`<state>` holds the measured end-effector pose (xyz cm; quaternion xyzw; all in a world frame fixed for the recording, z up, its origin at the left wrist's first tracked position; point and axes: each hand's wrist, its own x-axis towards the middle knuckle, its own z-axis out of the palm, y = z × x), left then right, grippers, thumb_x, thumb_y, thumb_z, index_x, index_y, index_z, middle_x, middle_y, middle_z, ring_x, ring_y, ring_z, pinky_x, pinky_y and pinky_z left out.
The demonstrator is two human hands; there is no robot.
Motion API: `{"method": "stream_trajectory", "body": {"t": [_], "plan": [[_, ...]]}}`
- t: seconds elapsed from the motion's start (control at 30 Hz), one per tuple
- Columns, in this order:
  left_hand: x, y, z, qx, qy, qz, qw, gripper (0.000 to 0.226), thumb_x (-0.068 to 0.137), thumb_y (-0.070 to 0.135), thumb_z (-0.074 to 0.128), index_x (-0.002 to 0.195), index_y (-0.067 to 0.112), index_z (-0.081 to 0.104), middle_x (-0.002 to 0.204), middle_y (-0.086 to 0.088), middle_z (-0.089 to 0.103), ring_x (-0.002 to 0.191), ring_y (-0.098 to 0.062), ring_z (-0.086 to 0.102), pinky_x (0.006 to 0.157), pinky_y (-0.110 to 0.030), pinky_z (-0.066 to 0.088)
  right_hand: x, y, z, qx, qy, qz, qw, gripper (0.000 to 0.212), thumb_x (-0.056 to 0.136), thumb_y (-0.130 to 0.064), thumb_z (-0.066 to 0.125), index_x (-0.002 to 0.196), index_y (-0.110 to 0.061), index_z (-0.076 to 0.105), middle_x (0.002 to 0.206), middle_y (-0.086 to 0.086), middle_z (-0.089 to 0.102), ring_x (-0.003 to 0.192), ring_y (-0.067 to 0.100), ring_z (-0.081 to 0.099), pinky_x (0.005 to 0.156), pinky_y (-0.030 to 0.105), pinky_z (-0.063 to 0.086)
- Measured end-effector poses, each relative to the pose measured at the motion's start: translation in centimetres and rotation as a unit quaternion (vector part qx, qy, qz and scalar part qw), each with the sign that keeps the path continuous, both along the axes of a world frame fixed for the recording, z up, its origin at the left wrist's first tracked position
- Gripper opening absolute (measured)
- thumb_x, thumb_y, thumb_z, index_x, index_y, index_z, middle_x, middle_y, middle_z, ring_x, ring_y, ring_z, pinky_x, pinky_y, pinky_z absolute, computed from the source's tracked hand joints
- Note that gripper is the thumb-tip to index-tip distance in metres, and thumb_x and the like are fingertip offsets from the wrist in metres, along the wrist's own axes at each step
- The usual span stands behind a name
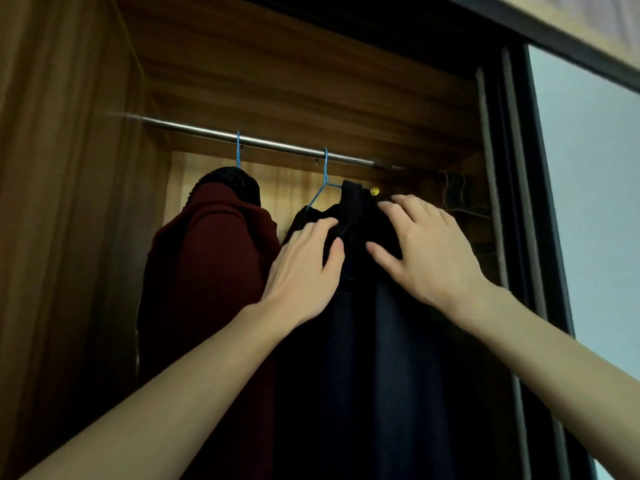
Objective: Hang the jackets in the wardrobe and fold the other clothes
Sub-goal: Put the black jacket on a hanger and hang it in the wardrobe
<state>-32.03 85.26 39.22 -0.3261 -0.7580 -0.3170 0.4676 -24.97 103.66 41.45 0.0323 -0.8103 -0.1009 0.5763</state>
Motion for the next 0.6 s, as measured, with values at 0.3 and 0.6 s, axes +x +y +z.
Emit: {"method": "stream_trajectory", "body": {"t": [0.3,0.6], "plan": [[4.9,-1.5,-9.2,-0.06,0.028,-0.014,0.998,0.049,0.108,0.04,0.037,0.154,0.026,0.041,0.155,0.013,0.045,0.145,-0.003,0.035,0.122,-0.03,0.029,6.9,0.9,-10.9,-0.066,0.014,0.068,0.995,0.07,0.101,-0.052,0.058,0.158,-0.017,0.038,0.162,0.004,0.04,0.154,0.023,0.031,0.123,0.049,0.032],[13.8,-2.5,-19.9,-0.109,0.031,0.004,0.994,0.054,0.106,0.038,0.04,0.155,0.016,0.043,0.16,0.002,0.042,0.154,-0.009,0.028,0.129,-0.033,0.017,19.0,1.9,-21.5,-0.119,-0.04,0.038,0.991,0.07,0.103,-0.055,0.054,0.16,-0.018,0.035,0.166,0.0,0.035,0.158,0.018,0.023,0.129,0.044,0.019]]}}
